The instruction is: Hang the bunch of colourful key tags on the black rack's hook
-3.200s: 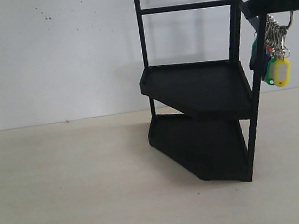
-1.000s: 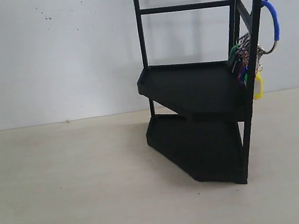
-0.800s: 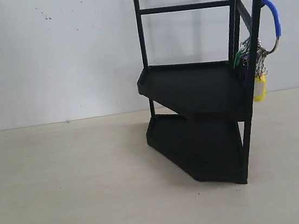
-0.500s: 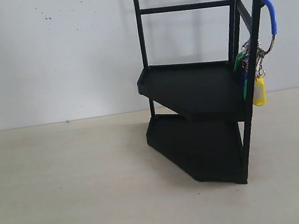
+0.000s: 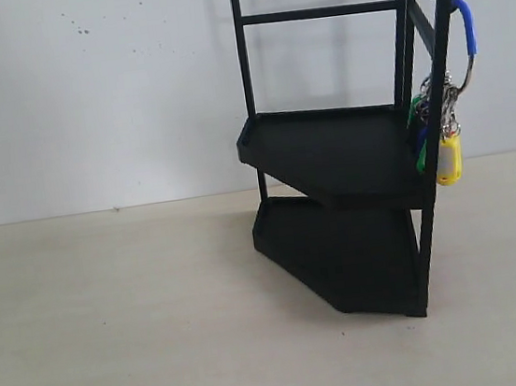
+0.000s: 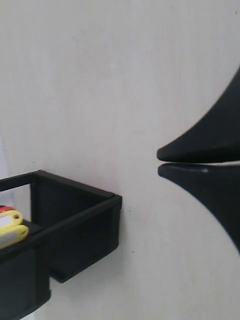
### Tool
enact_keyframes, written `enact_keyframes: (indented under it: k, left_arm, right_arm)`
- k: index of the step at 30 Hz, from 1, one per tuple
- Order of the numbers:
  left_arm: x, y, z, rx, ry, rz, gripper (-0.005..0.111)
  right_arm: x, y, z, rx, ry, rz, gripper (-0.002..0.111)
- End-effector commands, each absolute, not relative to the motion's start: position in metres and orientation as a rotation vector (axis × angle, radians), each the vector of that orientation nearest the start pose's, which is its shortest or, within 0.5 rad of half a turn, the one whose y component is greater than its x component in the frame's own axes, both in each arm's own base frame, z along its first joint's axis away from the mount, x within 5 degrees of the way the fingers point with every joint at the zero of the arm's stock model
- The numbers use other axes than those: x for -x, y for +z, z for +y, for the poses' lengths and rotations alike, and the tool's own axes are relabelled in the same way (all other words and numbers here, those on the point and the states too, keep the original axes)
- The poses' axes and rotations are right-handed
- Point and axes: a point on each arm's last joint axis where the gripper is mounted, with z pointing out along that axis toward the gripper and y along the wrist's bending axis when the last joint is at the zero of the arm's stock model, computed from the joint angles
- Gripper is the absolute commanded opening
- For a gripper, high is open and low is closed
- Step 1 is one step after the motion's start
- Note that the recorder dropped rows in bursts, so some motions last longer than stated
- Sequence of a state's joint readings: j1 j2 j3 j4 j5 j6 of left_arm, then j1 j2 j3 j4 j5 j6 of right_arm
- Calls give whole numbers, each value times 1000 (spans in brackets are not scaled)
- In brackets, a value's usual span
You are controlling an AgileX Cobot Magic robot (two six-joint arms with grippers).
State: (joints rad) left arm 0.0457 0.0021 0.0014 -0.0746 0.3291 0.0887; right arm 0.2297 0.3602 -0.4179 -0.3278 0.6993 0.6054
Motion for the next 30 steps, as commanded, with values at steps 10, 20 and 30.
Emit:
enact_keyframes:
  k: [10, 20, 30]
  left_arm:
    - [-54, 185, 0, 25, 12, 1796, 4]
    - [-54, 185, 0, 25, 12, 1796, 4]
    - [-54, 185, 0, 25, 12, 1796, 4]
  right_arm:
    - [-24, 283, -12, -86, 144, 1680, 0]
    - [-55, 201, 12, 157, 184, 1618, 0]
    - [-54, 197, 14, 166, 216, 1661, 0]
